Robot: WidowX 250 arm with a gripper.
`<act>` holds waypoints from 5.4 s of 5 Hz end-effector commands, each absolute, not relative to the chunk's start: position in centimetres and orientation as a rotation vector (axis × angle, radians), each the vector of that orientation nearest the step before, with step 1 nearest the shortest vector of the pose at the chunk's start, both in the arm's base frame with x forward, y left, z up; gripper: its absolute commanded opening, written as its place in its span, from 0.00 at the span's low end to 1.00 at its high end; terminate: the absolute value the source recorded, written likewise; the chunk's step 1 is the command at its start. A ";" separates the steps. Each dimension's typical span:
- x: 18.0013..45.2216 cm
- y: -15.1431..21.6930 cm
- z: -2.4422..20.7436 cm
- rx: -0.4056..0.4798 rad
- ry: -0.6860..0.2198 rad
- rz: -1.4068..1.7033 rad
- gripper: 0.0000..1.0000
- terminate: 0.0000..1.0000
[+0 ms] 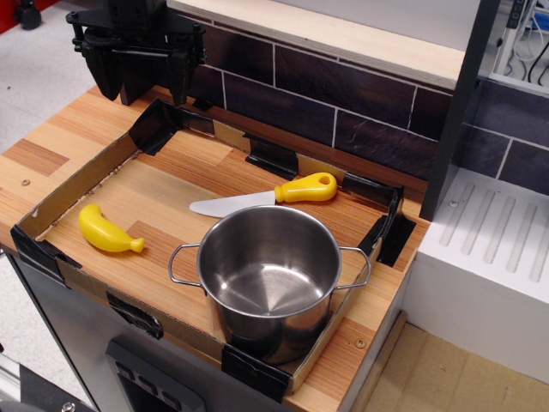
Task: Topple metal pot
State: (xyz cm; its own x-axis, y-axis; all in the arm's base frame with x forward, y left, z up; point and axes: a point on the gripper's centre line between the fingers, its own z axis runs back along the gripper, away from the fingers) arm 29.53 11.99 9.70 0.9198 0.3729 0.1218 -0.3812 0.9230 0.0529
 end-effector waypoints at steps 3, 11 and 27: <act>28.7 10.1 12.1 -0.056 -0.176 0.089 1.00 0.00; 24.0 0.7 6.9 0.003 -0.046 -0.423 1.00 0.00; 22.1 0.9 8.6 0.431 -0.568 -0.724 1.00 0.00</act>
